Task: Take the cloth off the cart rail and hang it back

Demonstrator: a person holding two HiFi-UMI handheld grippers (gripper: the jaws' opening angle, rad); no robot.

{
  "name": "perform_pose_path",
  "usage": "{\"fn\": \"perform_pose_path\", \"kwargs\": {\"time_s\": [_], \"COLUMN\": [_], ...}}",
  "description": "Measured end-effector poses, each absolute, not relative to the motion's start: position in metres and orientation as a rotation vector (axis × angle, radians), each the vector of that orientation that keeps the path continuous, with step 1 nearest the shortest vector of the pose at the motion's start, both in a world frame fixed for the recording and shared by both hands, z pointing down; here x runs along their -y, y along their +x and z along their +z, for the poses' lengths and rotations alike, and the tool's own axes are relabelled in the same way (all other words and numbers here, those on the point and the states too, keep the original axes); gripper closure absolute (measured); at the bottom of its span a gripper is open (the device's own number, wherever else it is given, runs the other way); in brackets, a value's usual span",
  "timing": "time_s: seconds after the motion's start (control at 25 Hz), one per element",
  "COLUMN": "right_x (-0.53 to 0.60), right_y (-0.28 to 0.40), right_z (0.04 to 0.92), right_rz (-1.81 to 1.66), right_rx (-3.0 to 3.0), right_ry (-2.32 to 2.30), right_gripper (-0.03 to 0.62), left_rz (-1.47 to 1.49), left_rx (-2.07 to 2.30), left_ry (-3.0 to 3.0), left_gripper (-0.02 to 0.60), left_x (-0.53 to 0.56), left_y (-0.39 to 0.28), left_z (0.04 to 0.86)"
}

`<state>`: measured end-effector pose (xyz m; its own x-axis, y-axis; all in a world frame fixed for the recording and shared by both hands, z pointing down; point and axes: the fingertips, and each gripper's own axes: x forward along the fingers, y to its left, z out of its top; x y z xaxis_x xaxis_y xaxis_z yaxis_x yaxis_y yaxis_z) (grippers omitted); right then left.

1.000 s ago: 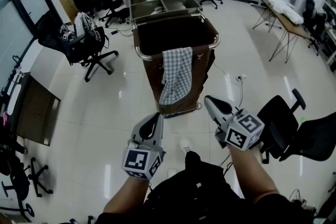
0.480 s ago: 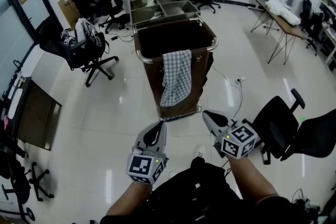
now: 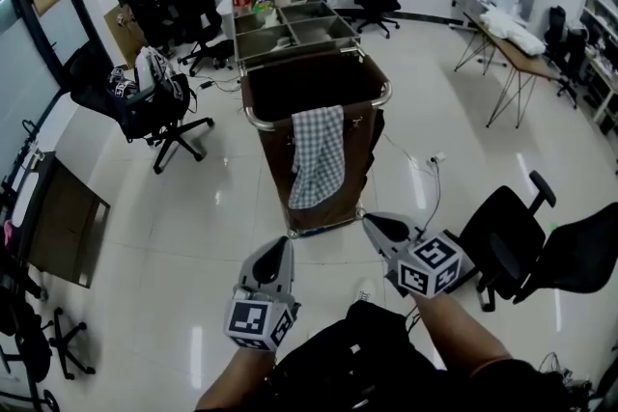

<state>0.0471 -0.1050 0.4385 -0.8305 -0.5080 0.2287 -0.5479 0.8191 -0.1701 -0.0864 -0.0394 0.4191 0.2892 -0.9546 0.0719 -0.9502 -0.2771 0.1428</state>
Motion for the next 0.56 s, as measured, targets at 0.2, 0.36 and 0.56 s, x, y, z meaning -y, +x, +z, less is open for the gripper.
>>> {"fn": "perform_pose_path", "kwargs": {"time_s": [0.2,0.36,0.56], "right_x": [0.1018,0.1,0.0949], "right_y": [0.0456,0.0463,0.0468], "right_z": [0.433,0.4322,0.4317], "right_rz": [0.314,0.306,0.281], "right_rx": [2.839,2.839,2.84], "right_ry": [0.819,0.814,0.815], "right_gripper": [0.583,0.583,0.583], "left_rz": [-0.045,-0.037,-0.049], "left_rx": [1.803,1.805,1.833], "left_ry": [2.397,2.395,2.403], "left_gripper": [0.581,0.581,0.581], "left_x": [0.0371,0.0337,0.0303], "left_y": [-0.0895,-0.0868,-0.0889], "left_z": [0.4132,0.4121,0.413]}}
